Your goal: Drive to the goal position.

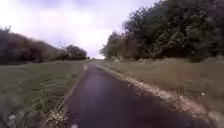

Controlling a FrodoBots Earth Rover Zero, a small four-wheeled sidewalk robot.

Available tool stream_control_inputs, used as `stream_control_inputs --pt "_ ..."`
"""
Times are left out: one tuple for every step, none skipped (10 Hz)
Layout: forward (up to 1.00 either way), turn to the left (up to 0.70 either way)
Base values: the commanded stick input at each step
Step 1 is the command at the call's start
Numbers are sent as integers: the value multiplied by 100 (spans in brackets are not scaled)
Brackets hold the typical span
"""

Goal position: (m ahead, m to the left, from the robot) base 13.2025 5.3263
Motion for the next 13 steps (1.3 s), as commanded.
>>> stream_control_inputs --pt "85 0" --pt "85 0" --pt "85 0" --pt "85 0" --pt "85 0" --pt "85 0" --pt "85 0" --pt "85 0" --pt "85 0" --pt "85 0" --pt "85 0" --pt "85 0" --pt "85 0"
